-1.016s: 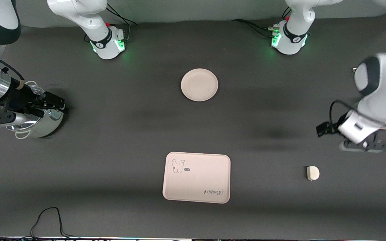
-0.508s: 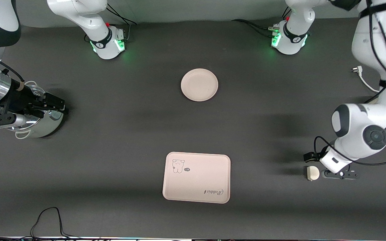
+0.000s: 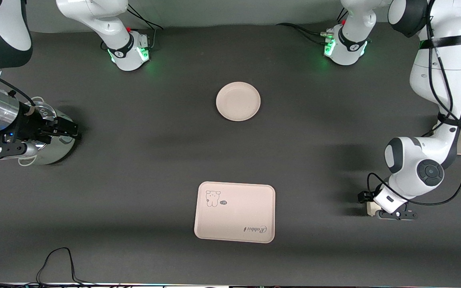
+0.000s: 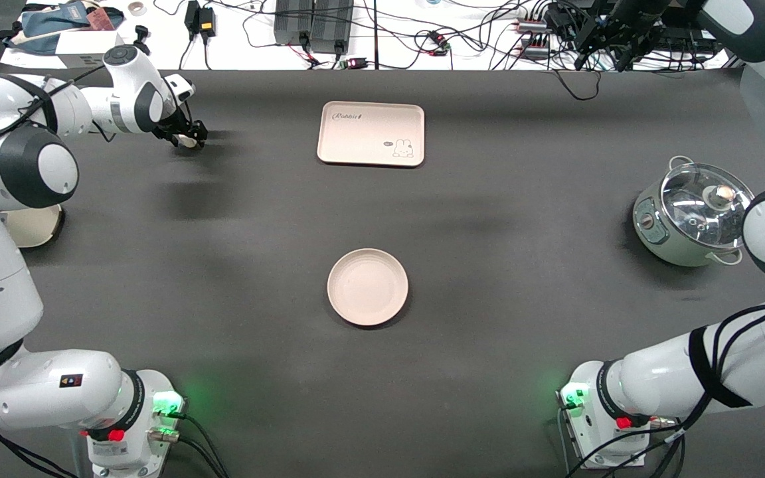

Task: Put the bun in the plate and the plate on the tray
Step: 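Grasp the white bun with the left gripper and lift it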

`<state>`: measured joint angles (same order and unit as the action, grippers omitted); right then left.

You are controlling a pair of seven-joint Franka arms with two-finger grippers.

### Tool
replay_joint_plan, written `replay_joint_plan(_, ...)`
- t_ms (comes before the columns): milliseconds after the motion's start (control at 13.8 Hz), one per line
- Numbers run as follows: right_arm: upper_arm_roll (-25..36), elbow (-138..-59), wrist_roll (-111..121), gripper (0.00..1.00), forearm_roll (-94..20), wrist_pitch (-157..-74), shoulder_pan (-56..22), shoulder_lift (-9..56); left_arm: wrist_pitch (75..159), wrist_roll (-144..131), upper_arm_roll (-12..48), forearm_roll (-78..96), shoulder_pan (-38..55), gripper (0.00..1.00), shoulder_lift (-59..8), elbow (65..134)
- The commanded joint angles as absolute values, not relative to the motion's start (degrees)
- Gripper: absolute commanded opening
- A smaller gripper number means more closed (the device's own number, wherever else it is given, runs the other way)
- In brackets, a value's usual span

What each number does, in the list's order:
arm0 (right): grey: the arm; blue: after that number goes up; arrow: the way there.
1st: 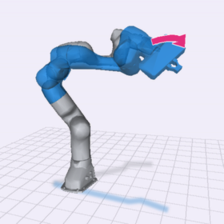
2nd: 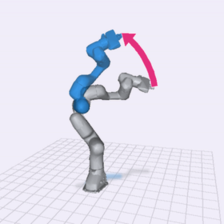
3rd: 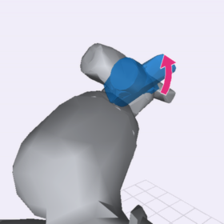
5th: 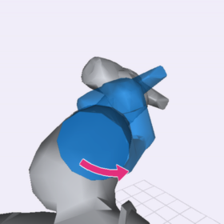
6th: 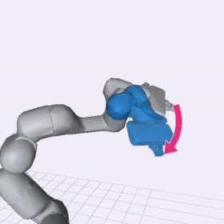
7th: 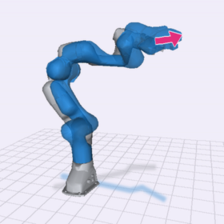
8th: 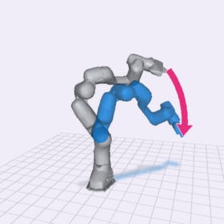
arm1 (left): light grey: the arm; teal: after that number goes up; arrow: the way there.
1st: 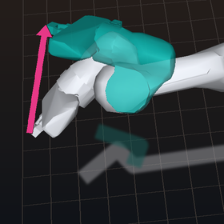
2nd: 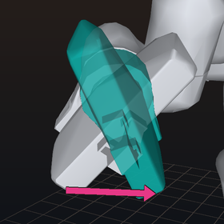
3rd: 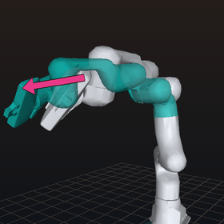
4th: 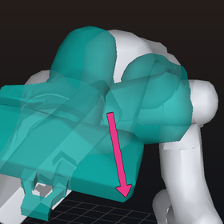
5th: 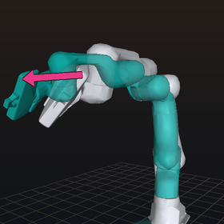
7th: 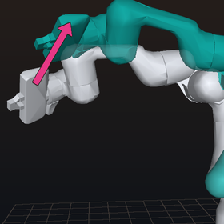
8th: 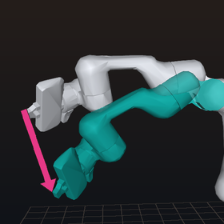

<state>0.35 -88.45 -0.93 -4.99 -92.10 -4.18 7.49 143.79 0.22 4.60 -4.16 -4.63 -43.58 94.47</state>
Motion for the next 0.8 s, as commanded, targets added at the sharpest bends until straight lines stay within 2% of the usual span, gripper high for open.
replay_joint_plan(0,0.44,-87.45,-1.58,1.00,-3.52,-87.99,-4.75,8.00,143.88,0.44,3.60,-4.83,-3.87,0.22,-44.12,93.16)
replay_joint_plan(73,0.44,-87.80,-1.67,1.00,-3.52,-87.63,-4.75,8.00,143.70,0.35,3.69,-4.75,-3.87,0.09,-43.95,93.08)
replay_joint_plan(145,0.44,-88.67,-1.67,1.00,-3.52,-87.63,-4.83,8.00,143.53,0.26,3.69,-4.66,-3.87,0.00,-43.68,93.08)
replay_joint_plan(435,0.35,-90.79,-1.67,1.00,-9.91,-89.29,-4.57,11.15,139.42,1.05,3.52,-5.10,-4.04,0.00,-40.27,93.60)
replay_joint_plan(580,0.44,-90.79,-1.67,1.00,-15.36,-91.22,-4.48,14.40,131.88,1.58,3.95,-5.01,-3.26,0.00,-35.10,94.74)
replay_joint_plan(725,0.44,-90.88,-1.67,1.00,-18.18,-92.80,-4.74,18.00,125.54,1.23,5.44,-3.96,-1.50,0.00,-27.73,98.68)
